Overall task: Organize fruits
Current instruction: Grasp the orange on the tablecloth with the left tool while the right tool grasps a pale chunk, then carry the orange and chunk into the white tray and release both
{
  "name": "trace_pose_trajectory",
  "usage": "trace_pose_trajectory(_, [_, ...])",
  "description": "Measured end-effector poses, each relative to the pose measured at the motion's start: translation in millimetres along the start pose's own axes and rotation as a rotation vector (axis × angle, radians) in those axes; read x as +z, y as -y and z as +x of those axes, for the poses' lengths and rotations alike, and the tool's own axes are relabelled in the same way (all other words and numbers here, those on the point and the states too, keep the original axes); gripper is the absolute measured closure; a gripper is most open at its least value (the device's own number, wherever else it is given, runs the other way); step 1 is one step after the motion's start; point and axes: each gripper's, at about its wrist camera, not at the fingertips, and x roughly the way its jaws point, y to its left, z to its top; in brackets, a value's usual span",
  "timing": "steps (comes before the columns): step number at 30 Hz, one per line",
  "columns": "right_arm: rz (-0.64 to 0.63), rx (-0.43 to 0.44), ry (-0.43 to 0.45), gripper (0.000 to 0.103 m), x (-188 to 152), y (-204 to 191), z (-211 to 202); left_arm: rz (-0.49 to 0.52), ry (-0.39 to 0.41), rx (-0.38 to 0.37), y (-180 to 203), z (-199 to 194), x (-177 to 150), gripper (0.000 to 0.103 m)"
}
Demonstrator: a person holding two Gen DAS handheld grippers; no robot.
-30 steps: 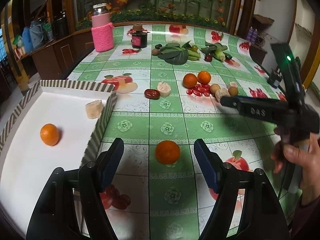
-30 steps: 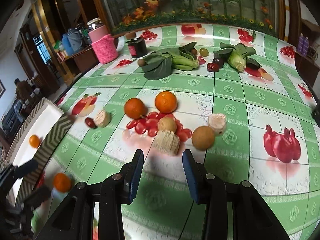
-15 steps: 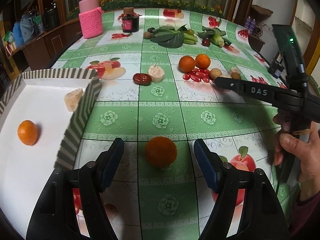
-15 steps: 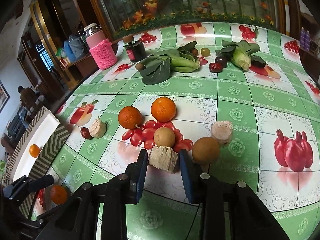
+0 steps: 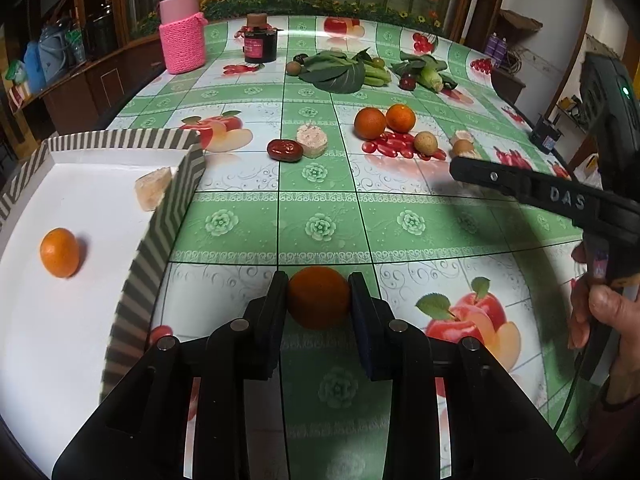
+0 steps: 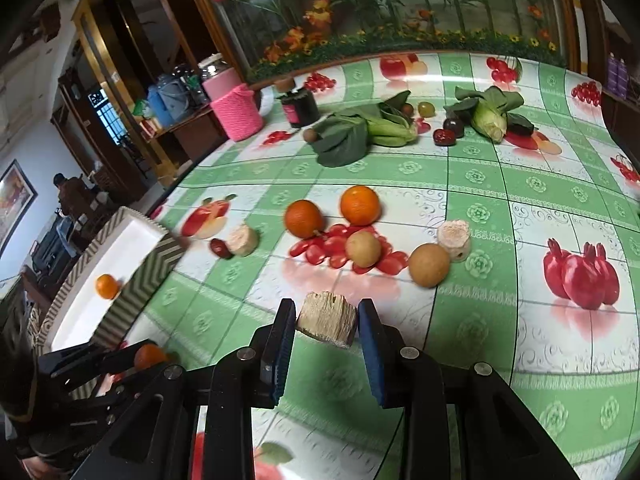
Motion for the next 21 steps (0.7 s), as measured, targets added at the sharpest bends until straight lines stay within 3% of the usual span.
trace_pose_trajectory(14, [-0.083,0.075,0.038,0.072,-17,-57,-31,-0.018,0.083,0.031,-12,-67,-6,0.073])
trace_pose_trajectory(21, [-0.117,0.118,0.063,0.072,-17,-87,-38,-0.073,0.134,0.085,-50,-102,-11,0.073])
